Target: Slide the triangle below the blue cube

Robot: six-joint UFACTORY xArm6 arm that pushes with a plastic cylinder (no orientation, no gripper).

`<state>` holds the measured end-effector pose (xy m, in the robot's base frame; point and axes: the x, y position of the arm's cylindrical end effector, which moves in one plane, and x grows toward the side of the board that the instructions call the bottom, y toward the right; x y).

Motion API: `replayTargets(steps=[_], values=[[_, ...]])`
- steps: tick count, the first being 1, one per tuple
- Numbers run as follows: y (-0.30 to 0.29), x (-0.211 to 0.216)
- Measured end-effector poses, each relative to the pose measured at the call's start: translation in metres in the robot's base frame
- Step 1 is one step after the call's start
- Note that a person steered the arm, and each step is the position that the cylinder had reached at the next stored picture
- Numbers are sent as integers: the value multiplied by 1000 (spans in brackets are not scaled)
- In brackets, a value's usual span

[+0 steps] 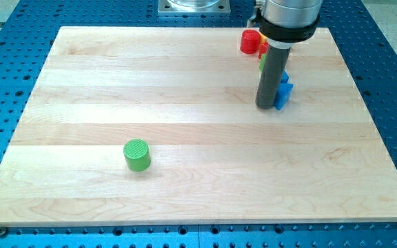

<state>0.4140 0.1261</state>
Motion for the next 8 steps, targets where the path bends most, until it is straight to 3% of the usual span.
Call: replayTargets(steps=[2,4,5,6,7,8], values=[[0,-13],[-31,16],[-155,-10],[-291,0],[-326,71],[-297,121]])
